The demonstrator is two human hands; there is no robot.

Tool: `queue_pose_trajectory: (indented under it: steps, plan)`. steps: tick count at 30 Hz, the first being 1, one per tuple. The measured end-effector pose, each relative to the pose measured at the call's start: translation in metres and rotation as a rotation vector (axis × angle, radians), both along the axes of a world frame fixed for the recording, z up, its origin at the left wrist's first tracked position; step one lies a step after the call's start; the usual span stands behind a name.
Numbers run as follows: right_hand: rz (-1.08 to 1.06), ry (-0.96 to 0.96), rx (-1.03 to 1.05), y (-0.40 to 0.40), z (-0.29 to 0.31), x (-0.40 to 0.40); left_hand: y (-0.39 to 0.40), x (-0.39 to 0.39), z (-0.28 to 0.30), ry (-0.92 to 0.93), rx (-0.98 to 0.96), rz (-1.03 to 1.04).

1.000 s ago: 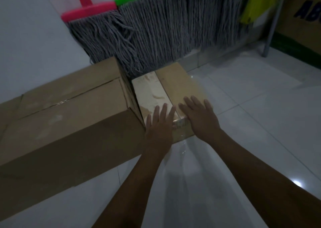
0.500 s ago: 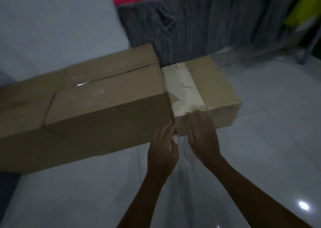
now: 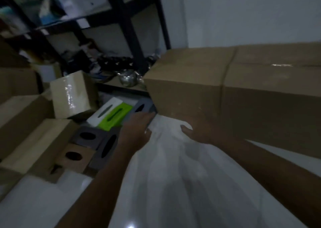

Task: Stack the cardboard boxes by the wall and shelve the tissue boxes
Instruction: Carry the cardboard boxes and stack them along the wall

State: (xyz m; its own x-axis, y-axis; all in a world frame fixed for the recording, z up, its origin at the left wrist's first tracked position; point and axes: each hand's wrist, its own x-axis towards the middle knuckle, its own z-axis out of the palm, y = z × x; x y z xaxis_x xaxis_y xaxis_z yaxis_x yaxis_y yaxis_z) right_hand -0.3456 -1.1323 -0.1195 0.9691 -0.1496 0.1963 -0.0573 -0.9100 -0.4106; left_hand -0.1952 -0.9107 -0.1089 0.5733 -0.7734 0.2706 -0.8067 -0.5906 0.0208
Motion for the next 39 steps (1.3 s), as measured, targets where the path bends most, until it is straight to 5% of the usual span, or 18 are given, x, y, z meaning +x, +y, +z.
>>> queue_pose_trajectory:
  steps: [6, 15, 22, 32, 39]
  plan:
    - [0.161, 0.104, -0.142, 0.113, 0.056, 0.119, 0.15, 0.098, 0.026, 0.019, 0.04, 0.204]
    - [0.198, 0.232, 0.226, 0.303, -0.01, 0.212, 0.32, 0.135, -0.043, 0.355, -0.24, 0.593]
    - [0.304, 0.291, 0.319, 0.41, -0.045, 0.24, 0.457, 0.131, -0.079, 0.314, -0.414, 0.886]
    - [0.382, 0.324, 0.367, 0.468, -0.087, 0.253, 0.459, 0.194, -0.088, 0.29, -0.067, 0.831]
    - [0.312, 0.375, 0.391, 0.488, -0.086, 0.269, 0.486, 0.183, -0.093, 0.129, -0.104, 0.756]
